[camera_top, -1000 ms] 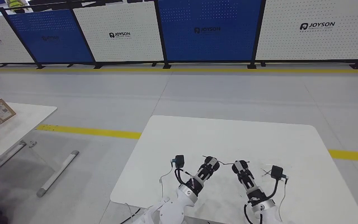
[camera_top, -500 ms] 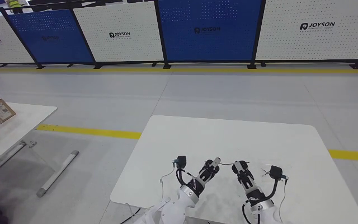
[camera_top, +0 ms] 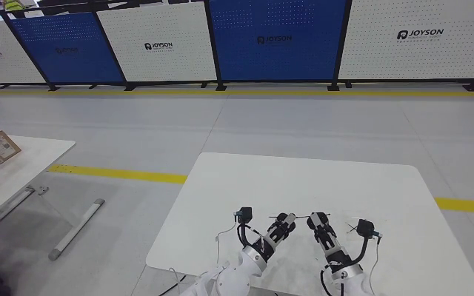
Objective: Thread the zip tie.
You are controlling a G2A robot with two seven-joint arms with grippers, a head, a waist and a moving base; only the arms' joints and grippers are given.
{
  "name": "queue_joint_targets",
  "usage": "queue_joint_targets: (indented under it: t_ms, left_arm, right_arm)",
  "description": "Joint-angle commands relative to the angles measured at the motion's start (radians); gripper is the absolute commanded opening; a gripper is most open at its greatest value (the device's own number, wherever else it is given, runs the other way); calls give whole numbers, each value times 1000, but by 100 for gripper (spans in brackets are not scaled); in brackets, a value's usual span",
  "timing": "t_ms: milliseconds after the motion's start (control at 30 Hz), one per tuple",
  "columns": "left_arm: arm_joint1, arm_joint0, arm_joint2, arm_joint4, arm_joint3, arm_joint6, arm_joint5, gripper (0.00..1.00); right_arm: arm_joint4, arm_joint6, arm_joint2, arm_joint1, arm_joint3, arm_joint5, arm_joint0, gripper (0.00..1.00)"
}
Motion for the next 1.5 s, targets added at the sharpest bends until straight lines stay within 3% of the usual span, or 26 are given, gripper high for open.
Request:
queue_joint_targets:
  t_ms: [0, 33, 500, 1367, 1433, 1467]
  left_arm:
    - [-1, -1, 0, 0, 1, 1, 1, 7]
    - [-2, -1, -1, -1, 1, 3, 0, 0]
    - [-6, 6, -8, 28, -7, -8, -24, 0]
    - [-13, 16, -6, 93, -14, -14, -16, 0]
    - [-14, 15, -5, 93, -13, -16, -17, 7]
    - [-14, 15, -6, 93, -13, -17, -18, 18]
  right_arm:
    - [0, 1, -1, -1, 2, -1, 2, 0]
    - [-1, 2, -1, -1, 3, -1, 3, 0]
    - [-4, 34, 5, -3, -3, 1, 6, 0]
    - [-4, 76, 9, -5, 3, -1, 12, 0]
    - [-4, 75, 10, -5, 2, -2, 11, 0]
    - [-5, 73, 11, -5, 2, -2, 10, 0]
